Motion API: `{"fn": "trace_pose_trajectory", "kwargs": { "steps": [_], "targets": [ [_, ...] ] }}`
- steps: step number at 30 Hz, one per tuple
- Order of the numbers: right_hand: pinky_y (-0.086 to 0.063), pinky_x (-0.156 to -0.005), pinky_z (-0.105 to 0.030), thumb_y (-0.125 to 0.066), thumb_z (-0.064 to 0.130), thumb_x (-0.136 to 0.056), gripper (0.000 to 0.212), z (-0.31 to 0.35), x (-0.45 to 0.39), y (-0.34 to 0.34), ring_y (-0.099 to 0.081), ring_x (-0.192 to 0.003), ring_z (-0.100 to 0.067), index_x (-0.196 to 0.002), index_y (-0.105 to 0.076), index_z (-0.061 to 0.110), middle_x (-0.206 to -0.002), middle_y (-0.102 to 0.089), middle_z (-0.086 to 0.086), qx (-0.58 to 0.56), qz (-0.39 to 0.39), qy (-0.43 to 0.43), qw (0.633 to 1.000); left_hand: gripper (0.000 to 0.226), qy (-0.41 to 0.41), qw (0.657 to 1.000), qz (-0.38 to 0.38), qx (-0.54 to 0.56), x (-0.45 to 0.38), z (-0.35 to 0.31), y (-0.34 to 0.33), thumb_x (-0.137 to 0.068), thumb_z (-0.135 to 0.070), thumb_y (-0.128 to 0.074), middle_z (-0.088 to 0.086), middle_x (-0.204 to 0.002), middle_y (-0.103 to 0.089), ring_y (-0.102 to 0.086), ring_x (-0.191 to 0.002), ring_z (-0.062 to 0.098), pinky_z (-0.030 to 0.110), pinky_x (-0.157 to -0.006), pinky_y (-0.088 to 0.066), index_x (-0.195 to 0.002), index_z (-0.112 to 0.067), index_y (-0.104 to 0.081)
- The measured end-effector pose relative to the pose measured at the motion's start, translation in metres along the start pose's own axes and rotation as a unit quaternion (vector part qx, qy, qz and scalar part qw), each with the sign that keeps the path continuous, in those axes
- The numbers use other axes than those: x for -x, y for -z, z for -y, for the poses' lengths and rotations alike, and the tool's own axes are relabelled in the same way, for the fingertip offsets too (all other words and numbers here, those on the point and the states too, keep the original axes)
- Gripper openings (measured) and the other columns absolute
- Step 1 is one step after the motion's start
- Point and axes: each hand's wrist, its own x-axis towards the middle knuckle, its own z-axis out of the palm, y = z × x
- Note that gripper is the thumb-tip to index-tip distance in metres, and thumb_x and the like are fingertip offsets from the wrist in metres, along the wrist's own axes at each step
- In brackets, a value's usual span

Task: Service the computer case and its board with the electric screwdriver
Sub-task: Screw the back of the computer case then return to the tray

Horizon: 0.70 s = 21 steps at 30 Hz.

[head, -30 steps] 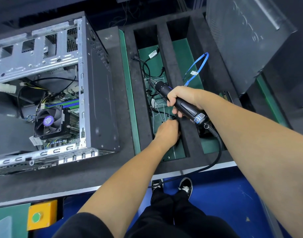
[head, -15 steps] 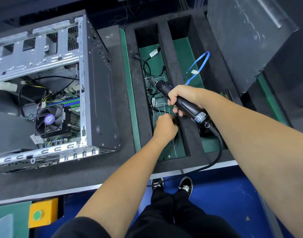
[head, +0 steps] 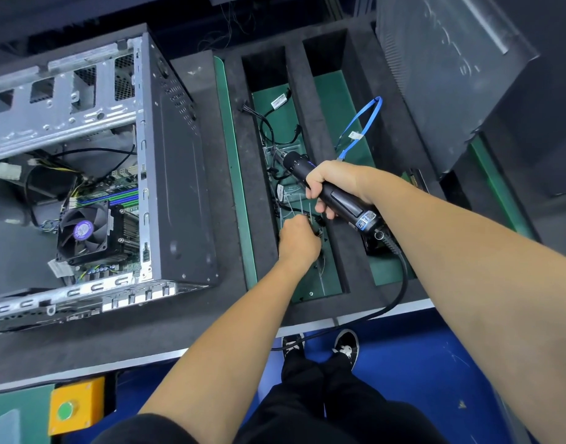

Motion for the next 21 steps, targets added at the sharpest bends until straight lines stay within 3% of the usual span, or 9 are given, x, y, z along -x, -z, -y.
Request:
{"fn": "trace_pose_trajectory", "kwargs": {
  "steps": [3,7,11,14,17,21],
  "targets": [
    [-0.051,-0.050,-0.026,-0.061,0.019,-0.054,0.044,0.001,0.001,-0.001,-0.061,-0.048,-0.026,-0.095,-0.057,0.003,-0.067,-0.068,-0.014,-0.001,0.000,0.003,1.000,0.017,-0.002,0.995,-0.010,0.099,-0.005,0.000,0.004,-0.084,0.004,-0.048,0.000,-0.074,-0.056,-0.052,-0.072,0.018,0.012,-0.048,-0.036,-0.079,-0.008,-0.060],
    [-0.050,-0.047,-0.024,-0.060,0.013,-0.059,0.024,0.001,0.006,-0.008,-0.059,-0.046,-0.027,-0.080,-0.061,0.001,-0.066,-0.067,-0.018,-0.013,-0.023,0.013,1.000,0.009,0.037,0.956,-0.003,0.293,-0.001,-0.009,0.019,-0.090,-0.001,-0.057,0.007,-0.079,-0.062,-0.061,-0.057,0.007,0.019,-0.057,-0.054,-0.082,-0.002,-0.059],
    [-0.047,-0.045,-0.026,-0.058,0.003,-0.061,0.005,0.001,0.020,-0.024,-0.053,-0.042,-0.026,-0.060,-0.063,0.004,-0.061,-0.061,-0.020,-0.032,-0.062,0.038,0.997,0.028,0.027,0.955,-0.067,0.289,0.000,-0.016,0.051,-0.084,0.003,-0.052,0.003,-0.067,-0.065,-0.062,-0.052,0.010,0.020,-0.050,-0.050,-0.062,-0.010,-0.063],
    [-0.045,-0.047,-0.030,-0.056,-0.004,-0.069,0.013,-0.001,0.036,-0.033,-0.051,-0.046,-0.025,-0.068,-0.049,0.007,-0.054,-0.051,-0.011,-0.047,-0.098,0.065,0.992,0.025,0.033,0.943,-0.114,0.311,-0.001,-0.016,0.084,-0.083,-0.009,-0.062,0.011,-0.062,-0.059,-0.051,-0.055,0.020,0.037,-0.067,-0.056,-0.060,0.001,-0.062],
    [-0.043,-0.047,-0.031,-0.052,-0.008,-0.075,0.018,0.002,0.060,-0.039,-0.047,-0.045,-0.024,-0.075,-0.045,0.009,-0.053,-0.047,-0.009,-0.075,-0.092,0.098,0.988,0.025,0.019,0.916,-0.137,0.376,0.002,-0.025,0.126,-0.082,-0.013,-0.067,0.001,-0.057,-0.060,-0.050,-0.052,0.014,0.031,-0.065,-0.054,-0.057,-0.010,-0.065],
    [-0.046,-0.047,-0.027,-0.052,-0.007,-0.081,0.047,0.023,0.091,-0.053,-0.051,-0.045,-0.023,-0.119,-0.034,0.015,-0.059,-0.057,-0.010,-0.071,-0.084,0.153,0.982,0.023,-0.044,0.896,-0.153,0.415,0.004,-0.049,0.188,-0.081,-0.006,-0.064,-0.004,-0.054,-0.063,-0.056,-0.051,0.006,0.025,-0.060,-0.050,-0.060,-0.014,-0.069]
  ]
}}
